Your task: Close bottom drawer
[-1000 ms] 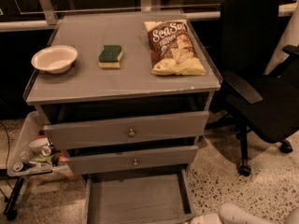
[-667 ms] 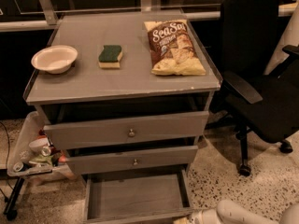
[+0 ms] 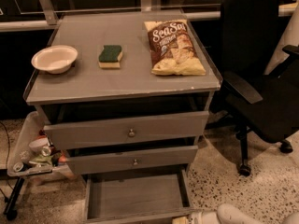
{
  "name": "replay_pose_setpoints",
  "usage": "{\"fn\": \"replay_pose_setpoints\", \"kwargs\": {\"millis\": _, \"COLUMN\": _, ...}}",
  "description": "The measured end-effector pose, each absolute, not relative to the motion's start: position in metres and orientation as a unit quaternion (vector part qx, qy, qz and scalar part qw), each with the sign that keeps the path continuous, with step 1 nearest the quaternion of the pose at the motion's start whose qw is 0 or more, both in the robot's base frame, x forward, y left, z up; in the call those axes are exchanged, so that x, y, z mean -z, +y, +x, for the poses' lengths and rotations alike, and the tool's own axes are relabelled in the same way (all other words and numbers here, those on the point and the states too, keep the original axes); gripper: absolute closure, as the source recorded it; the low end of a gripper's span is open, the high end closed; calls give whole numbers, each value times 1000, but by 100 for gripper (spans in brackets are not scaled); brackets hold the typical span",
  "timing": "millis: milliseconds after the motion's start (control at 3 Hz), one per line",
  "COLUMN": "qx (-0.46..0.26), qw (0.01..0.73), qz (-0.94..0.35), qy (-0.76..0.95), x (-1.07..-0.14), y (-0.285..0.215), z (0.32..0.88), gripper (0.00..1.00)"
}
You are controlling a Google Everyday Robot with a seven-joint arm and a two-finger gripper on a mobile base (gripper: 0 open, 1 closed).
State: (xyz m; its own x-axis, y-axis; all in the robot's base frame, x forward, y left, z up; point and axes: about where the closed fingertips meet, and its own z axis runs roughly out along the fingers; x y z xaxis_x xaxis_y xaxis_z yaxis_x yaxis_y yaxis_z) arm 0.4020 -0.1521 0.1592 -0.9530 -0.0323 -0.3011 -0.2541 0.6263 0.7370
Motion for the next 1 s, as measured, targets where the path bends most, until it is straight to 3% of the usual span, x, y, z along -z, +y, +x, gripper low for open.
{"fn": "replay_pose_setpoints", "kwargs": {"millis": 1000, "qx": -415, "qw": 203, "qz": -40, "qy": 886, "x": -172, "y": -166, "z": 454, "gripper": 100}}
